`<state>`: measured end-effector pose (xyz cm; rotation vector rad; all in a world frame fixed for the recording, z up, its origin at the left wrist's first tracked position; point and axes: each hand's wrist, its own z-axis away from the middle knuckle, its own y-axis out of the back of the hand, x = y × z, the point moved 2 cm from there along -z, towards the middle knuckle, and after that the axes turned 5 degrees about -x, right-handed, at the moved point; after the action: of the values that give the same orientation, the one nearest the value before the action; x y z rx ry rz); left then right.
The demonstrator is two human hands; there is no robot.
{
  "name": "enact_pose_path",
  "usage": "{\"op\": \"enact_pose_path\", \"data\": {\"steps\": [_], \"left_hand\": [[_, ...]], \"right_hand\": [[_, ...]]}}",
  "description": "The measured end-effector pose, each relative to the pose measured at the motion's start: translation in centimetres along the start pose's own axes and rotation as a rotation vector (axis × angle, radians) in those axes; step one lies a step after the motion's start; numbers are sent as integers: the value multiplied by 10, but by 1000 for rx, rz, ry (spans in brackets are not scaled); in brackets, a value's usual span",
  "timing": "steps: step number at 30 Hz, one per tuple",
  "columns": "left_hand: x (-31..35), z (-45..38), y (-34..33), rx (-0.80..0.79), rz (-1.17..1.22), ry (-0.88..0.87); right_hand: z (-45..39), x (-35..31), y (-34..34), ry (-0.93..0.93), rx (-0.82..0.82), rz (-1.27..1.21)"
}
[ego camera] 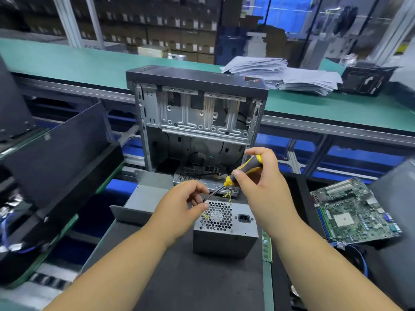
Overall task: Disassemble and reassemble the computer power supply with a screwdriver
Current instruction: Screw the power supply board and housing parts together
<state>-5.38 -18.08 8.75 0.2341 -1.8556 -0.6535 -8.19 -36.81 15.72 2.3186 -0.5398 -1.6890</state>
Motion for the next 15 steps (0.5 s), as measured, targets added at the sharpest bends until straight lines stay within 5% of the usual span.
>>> {"op": "enact_pose_path", "data": {"steps": [15], "left_hand": [[27,37,6,45,-200,-75]], "right_hand": [[25,-7,5,40,1,-104]]}}
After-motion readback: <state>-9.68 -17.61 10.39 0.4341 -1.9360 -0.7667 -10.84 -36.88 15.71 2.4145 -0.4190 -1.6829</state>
